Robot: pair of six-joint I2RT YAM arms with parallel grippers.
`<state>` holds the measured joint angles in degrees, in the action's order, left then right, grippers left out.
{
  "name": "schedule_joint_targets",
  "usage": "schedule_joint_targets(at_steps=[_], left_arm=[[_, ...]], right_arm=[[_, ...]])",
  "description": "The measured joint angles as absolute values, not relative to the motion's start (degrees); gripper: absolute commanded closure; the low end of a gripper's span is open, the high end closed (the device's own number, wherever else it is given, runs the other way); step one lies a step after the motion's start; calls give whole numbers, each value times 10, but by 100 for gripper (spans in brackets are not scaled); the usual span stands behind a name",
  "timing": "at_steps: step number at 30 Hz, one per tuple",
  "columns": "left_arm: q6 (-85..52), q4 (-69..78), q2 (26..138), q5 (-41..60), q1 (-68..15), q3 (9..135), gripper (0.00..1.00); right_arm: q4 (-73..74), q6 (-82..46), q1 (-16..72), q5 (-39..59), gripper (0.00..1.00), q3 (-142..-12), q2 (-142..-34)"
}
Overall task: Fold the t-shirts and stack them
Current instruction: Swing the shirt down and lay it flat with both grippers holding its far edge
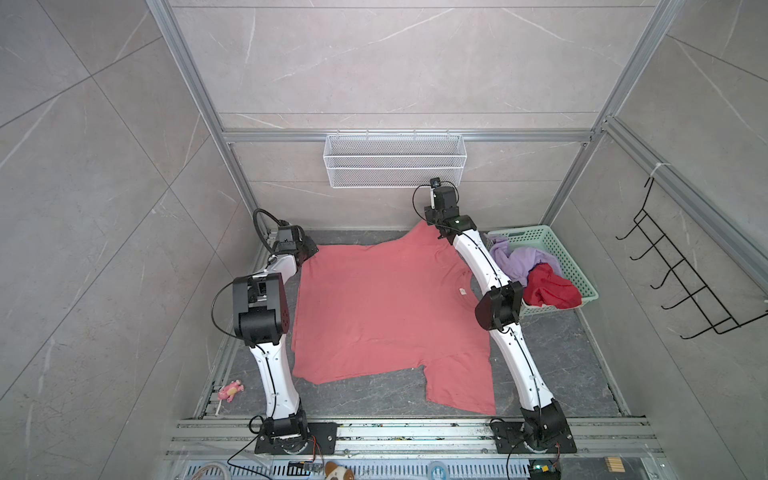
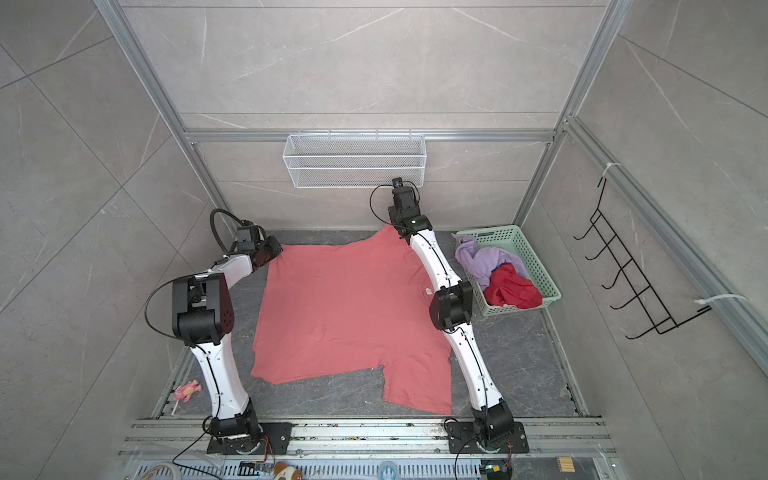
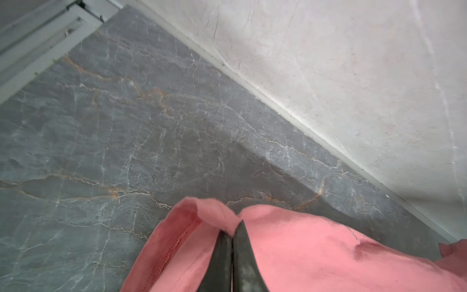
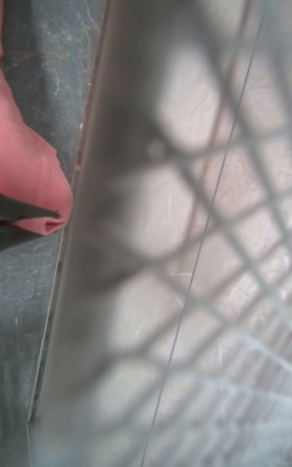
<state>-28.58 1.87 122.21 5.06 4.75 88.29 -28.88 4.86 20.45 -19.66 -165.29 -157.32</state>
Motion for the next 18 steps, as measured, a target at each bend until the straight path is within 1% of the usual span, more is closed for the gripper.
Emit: schedule_joint_targets(at_steps=[2, 3, 6, 10, 13, 18], left_arm=[[-288, 24, 1222, 51, 48, 873, 100], [-290, 30, 1222, 50, 48, 867, 100], [-290, 33, 1222, 49, 48, 853, 100], [-290, 35, 1222, 49, 48, 844, 100], [-292, 39, 1218, 50, 48, 836, 100], [-294, 45, 1209, 51, 49, 829, 100]], right_arm=[[-282, 32, 208, -205, 100, -1630, -1564], [-271, 25, 210, -208, 100, -1599, -1549], [-208, 12, 216, -216, 100, -1439, -1469], [-166, -10, 215, -216, 100, -1290, -1404], [-147, -38, 206, -200, 100, -1235, -1384], [-125, -90, 184, -171, 100, -1226, -1371]])
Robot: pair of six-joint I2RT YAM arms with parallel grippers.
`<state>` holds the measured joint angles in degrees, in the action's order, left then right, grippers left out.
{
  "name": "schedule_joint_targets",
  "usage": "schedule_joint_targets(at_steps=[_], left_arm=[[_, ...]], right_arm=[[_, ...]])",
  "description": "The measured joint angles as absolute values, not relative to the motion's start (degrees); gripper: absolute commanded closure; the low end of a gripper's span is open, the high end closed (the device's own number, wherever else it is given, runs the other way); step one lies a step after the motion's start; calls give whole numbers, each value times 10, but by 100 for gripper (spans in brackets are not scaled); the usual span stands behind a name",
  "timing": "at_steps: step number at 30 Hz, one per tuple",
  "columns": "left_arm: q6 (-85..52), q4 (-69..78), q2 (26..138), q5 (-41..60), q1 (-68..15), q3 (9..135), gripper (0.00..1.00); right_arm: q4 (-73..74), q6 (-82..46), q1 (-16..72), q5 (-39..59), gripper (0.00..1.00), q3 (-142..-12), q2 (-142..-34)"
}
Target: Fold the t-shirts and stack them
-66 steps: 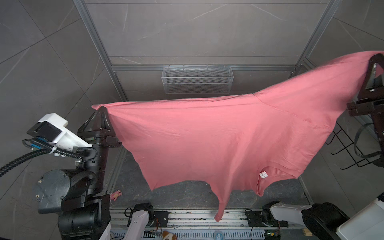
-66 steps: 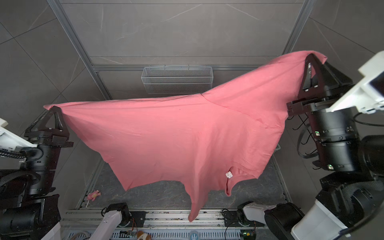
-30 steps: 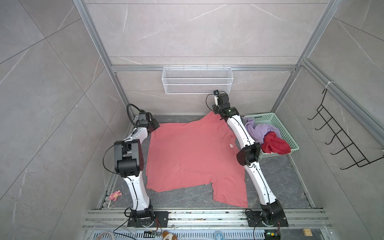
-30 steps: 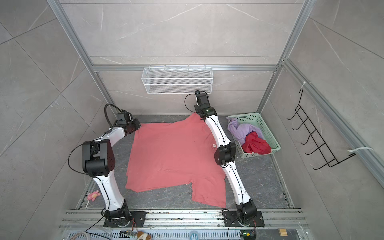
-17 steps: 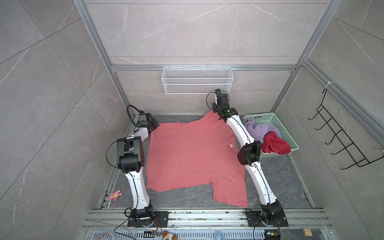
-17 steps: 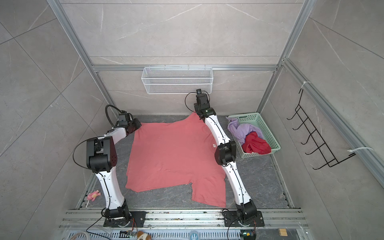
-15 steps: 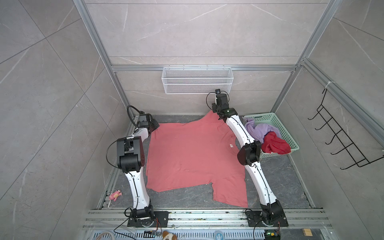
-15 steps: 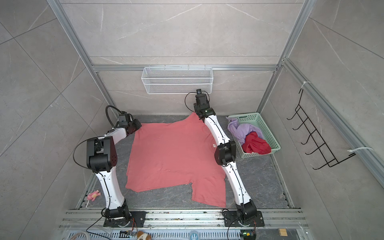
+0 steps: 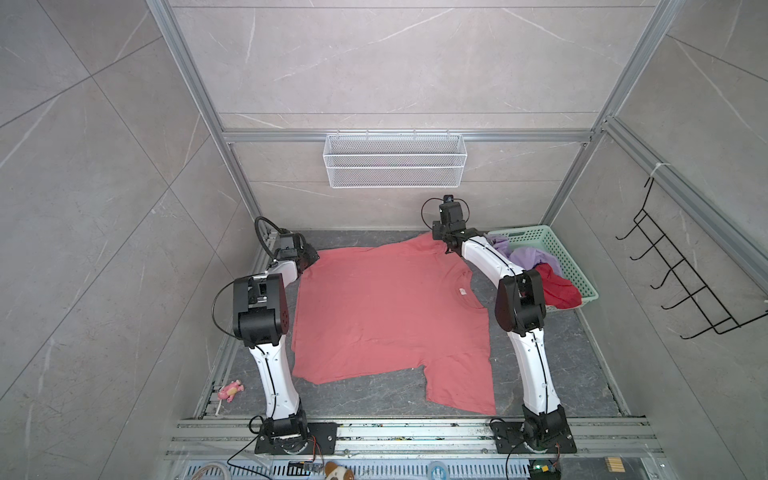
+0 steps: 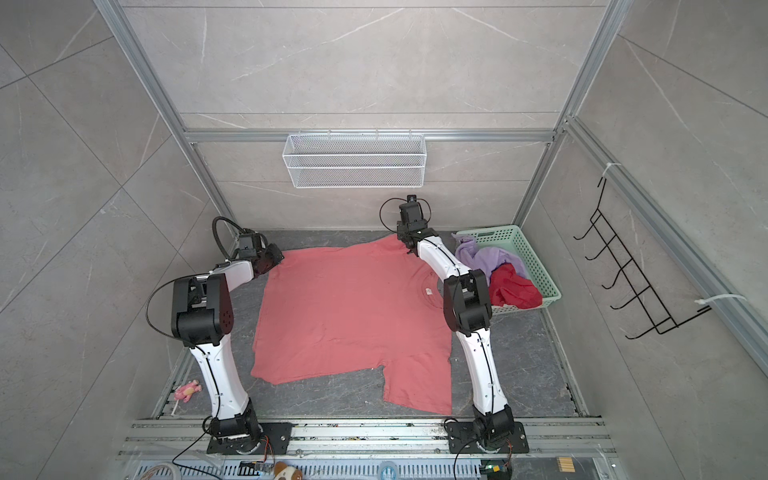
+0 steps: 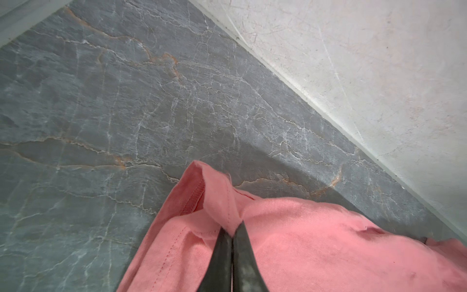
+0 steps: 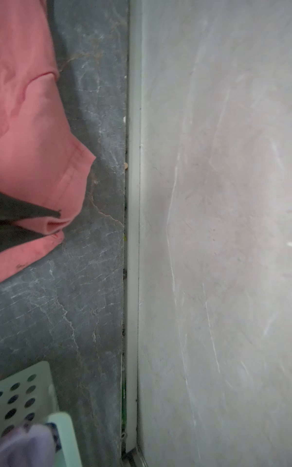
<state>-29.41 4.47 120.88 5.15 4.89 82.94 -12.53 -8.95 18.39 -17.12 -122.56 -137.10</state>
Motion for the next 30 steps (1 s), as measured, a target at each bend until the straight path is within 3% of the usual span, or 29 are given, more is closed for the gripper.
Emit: schedule_joint_targets(at_steps=[5, 13, 30], left_arm=[[-295, 53, 1208, 59, 53, 830, 100], [-307, 69, 1221, 83, 68, 855, 100], [-335, 73, 1308, 92, 79, 933, 100]], right_arm=[[-118, -137, 168, -139, 100, -1268, -1386], [-189, -226, 162, -24, 100, -1550, -1594], [-107, -405, 128, 87, 94, -1579, -1669]])
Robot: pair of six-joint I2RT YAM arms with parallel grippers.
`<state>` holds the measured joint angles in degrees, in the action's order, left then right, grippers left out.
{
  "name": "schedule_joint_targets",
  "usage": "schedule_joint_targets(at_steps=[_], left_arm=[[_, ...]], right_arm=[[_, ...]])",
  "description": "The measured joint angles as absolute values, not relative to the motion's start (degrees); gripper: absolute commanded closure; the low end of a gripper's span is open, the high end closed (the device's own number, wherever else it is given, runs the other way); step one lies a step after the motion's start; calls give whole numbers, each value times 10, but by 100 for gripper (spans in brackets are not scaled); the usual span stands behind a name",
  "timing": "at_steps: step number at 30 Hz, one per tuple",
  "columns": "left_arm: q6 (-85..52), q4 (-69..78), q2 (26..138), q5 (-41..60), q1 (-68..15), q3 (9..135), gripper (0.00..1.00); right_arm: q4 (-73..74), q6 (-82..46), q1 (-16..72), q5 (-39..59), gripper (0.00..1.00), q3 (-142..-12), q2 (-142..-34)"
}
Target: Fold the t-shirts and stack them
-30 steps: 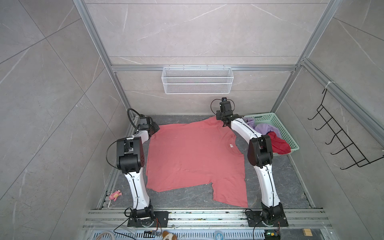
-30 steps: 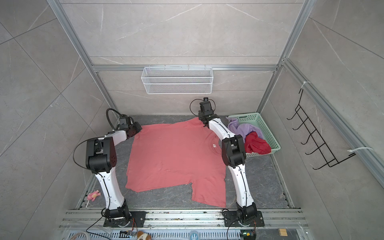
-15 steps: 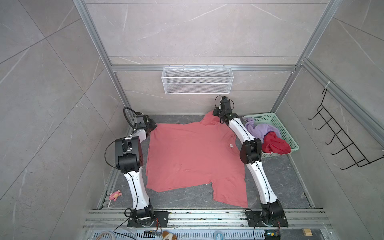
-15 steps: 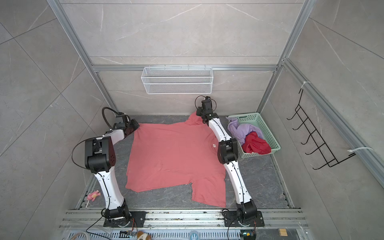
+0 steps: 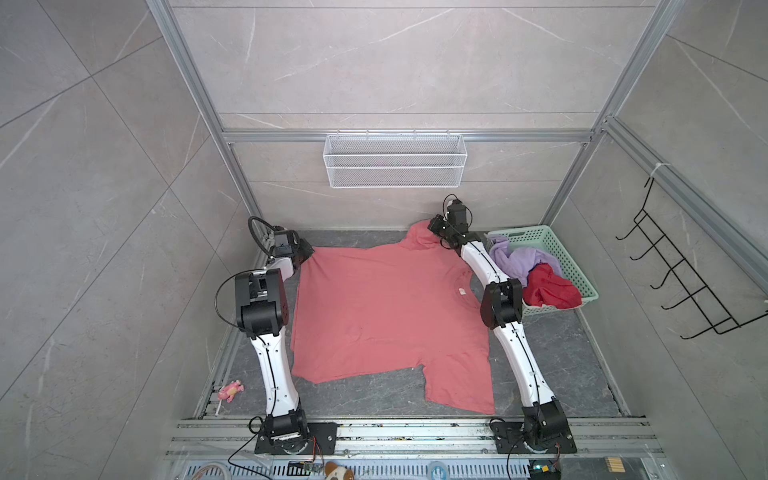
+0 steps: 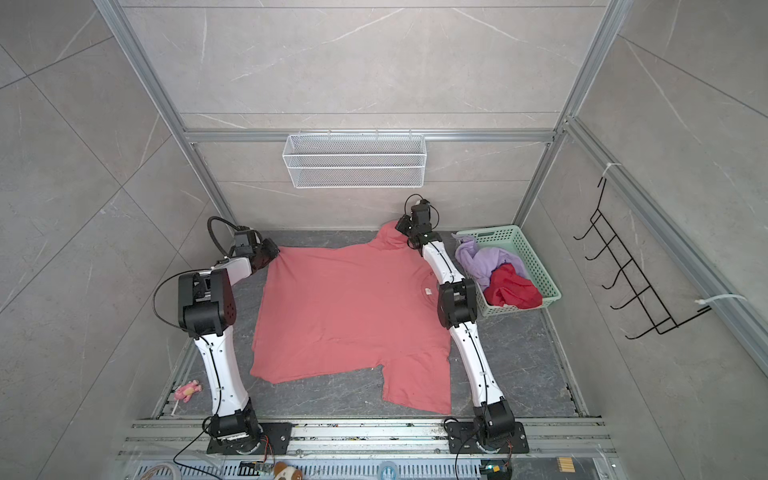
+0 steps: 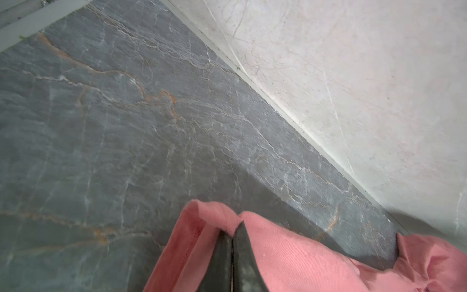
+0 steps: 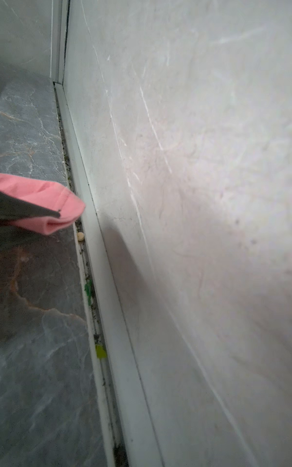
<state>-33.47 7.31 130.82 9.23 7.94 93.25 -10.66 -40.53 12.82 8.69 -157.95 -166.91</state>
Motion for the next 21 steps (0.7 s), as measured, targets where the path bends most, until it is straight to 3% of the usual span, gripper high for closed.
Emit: schedule_joint_targets(at_steps=[6, 14, 21], left_arm=[[-348, 56, 1339, 93, 84, 971, 100], [-356, 40, 1363, 111, 84, 997, 100], [-342, 43, 1341, 125, 84, 979, 100]], right_arm=[[-100, -454, 113, 108, 93, -1578, -1702], [-95, -474, 110, 130, 100, -1570, -1707], [-85, -438, 110, 148, 100, -1470, -1641]])
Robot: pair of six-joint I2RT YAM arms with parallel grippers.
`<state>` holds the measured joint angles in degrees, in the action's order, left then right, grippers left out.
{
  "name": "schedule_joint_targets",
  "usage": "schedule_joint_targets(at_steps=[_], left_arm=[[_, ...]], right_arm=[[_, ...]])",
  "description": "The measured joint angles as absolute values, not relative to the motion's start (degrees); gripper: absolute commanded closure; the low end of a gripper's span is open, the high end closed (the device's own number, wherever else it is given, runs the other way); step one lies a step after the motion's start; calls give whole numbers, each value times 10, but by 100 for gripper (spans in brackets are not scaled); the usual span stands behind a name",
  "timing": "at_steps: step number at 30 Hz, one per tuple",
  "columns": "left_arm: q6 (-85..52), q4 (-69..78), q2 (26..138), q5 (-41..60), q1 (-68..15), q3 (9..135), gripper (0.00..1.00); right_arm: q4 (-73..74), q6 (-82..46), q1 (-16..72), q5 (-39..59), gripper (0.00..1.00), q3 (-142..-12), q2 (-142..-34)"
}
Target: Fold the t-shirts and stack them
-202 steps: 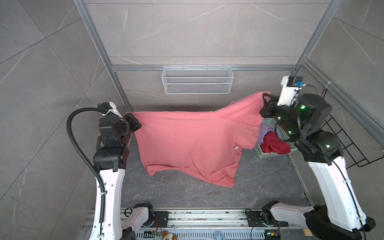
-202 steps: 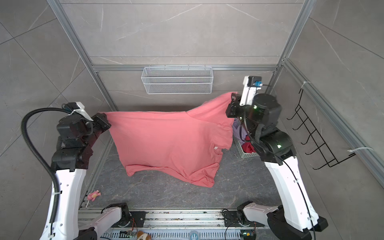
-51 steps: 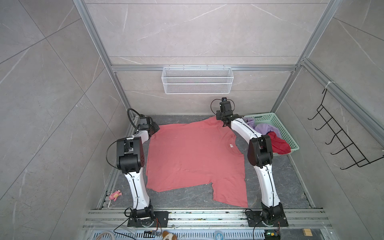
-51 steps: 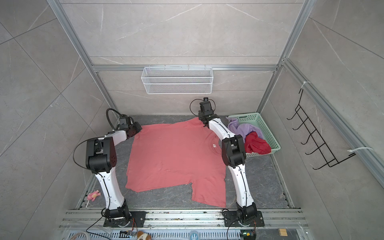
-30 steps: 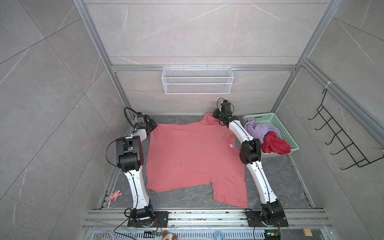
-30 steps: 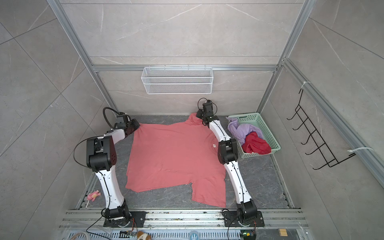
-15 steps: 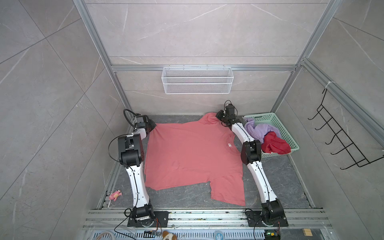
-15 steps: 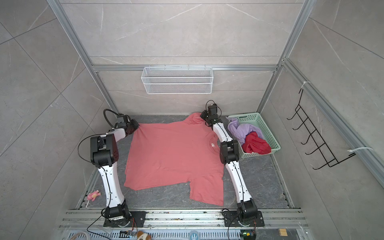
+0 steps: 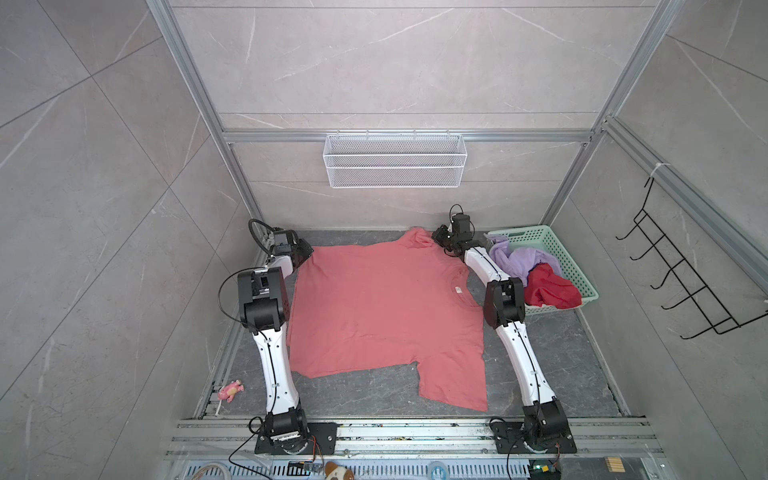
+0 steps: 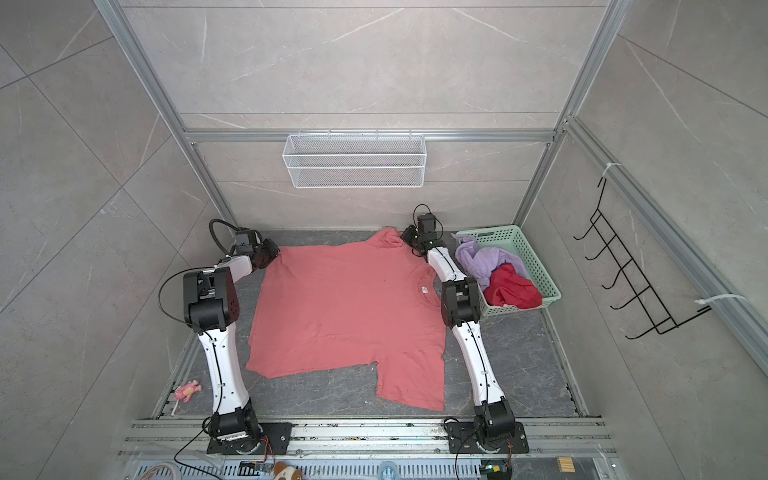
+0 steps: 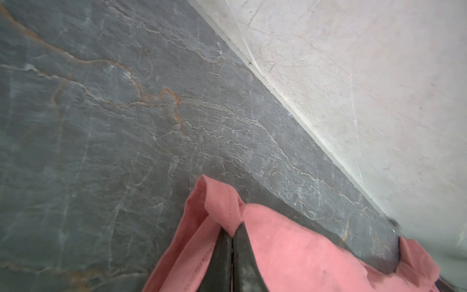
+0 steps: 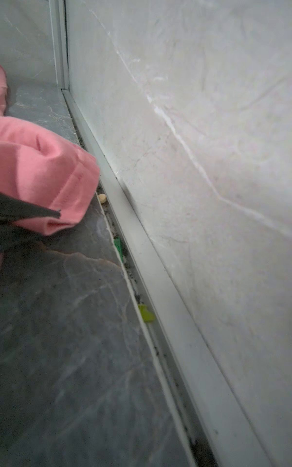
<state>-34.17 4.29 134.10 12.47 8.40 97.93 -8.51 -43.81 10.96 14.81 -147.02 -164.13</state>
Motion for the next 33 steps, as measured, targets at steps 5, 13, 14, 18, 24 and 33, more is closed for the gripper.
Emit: schedule_joint_targets(at_steps=[5, 13, 14, 18, 24, 33], left_arm=[[-318, 48, 1287, 136, 84, 942, 100], [-269, 53, 1185, 129, 84, 847, 100], [-263, 51, 1174, 121, 84, 834, 100], [-249, 45, 1130, 89, 84, 767, 100], [-256, 43, 1070, 44, 84, 652, 100], [-282, 41, 1053, 28, 84, 597, 100]], right_arm=[[-59, -389, 110, 159, 100, -1317, -1504], [-43, -269, 110, 161, 100, -1121, -1277], [-45, -251, 110, 159, 100, -1095, -1252], [-60, -199, 110, 148, 100, -999, -1183], [-66, -173, 110, 132, 100, -841, -1129], [-56, -178, 110, 127, 100, -736, -1119]])
